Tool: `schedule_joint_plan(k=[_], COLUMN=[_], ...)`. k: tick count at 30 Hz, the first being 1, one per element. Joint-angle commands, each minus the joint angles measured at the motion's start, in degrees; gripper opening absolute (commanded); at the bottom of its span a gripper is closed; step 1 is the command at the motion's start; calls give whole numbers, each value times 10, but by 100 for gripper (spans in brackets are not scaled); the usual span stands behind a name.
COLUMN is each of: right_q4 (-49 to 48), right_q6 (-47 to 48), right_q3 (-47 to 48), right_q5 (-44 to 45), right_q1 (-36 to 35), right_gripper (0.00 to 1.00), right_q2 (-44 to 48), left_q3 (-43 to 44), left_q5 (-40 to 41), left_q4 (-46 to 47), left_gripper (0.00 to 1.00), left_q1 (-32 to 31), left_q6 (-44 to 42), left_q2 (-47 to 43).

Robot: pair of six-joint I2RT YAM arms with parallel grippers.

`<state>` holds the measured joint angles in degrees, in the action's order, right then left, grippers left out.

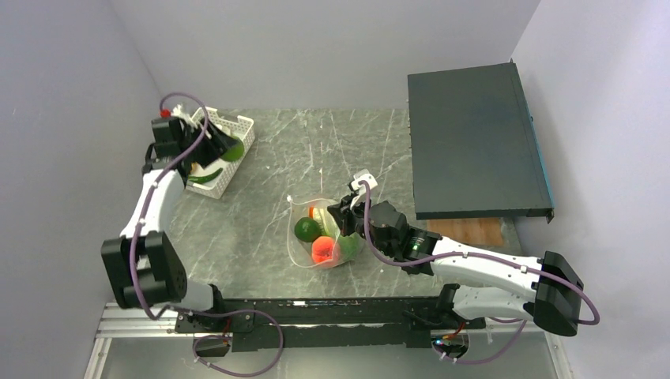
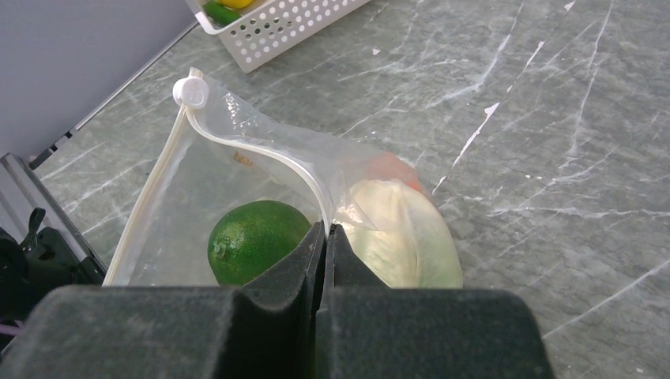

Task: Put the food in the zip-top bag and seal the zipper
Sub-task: Place the fake fruit in the zipper food storage bag.

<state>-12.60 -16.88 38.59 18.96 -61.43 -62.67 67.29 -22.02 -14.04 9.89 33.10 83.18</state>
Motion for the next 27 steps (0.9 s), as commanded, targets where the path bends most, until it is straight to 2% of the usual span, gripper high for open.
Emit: schedule_joint_plan(k=[1,6,13,18,27], right_q4=[-21,-20,-23,-27,-24], right_q6=[4,4,1,-4,-12], right_q3=[16,15,11,6,7], right_q5=[0,0,1,9,-9], right_q1=[-1,-1,0,-1,-1], right_gripper=[0,0,0,0,0], right_q2=[4,7,13,19,44], left_q3=[-101,-214,-249,-241,-232], left_q5=[-152,-205,-196,-156,-36], left_q4=[0,40,19,-14,-29], left_gripper=[38,40,42,42,41], left_q1=[-15,-64,-172,-268,-435], left_q6=[18,50,77,79,79], left_q2=[-95,-269,-446,-472,-401])
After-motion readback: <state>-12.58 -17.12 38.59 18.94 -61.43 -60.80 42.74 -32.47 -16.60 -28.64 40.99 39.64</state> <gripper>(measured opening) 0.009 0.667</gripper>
